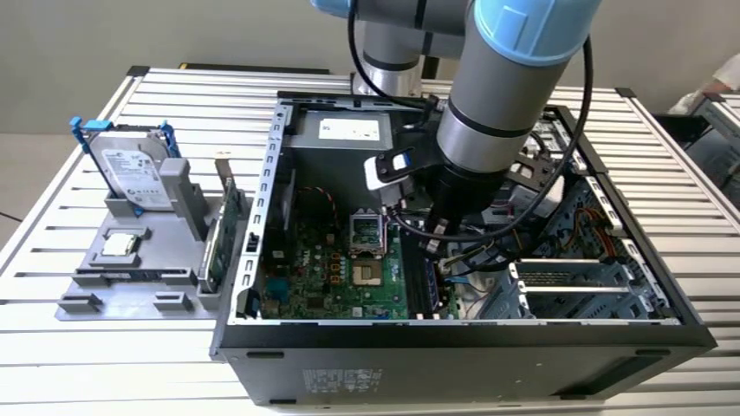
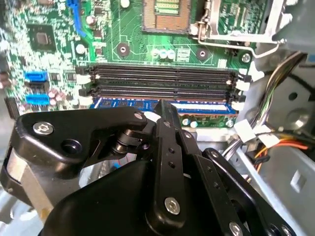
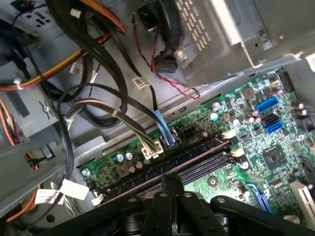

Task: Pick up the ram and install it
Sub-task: 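Press down the ram until it locks into place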

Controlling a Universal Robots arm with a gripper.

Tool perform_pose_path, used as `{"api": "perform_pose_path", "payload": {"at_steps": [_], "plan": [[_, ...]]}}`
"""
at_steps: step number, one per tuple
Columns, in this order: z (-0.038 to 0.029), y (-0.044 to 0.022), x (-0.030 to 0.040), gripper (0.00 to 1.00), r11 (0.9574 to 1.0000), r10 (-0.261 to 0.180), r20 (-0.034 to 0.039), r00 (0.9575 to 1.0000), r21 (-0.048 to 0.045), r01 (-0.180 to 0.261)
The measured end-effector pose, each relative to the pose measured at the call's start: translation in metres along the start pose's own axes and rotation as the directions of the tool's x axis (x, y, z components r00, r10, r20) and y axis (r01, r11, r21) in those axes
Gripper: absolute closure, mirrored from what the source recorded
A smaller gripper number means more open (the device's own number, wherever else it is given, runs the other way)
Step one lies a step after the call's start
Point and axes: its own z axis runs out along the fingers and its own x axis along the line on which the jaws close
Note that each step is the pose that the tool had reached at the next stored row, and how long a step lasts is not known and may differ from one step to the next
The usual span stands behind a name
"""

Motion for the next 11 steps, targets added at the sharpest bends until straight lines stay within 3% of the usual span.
{"api": "perform_pose_path", "payload": {"at_steps": [5,11], "plan": [[0.0001,0.0000,0.0000,1.00,0.9961,-0.088,0.0030,0.9961,-0.0014,0.088],[0.0001,-0.0002,0.0004,1.00,0.9837,-0.180,0.0063,0.9837,-0.0027,0.180]]}}
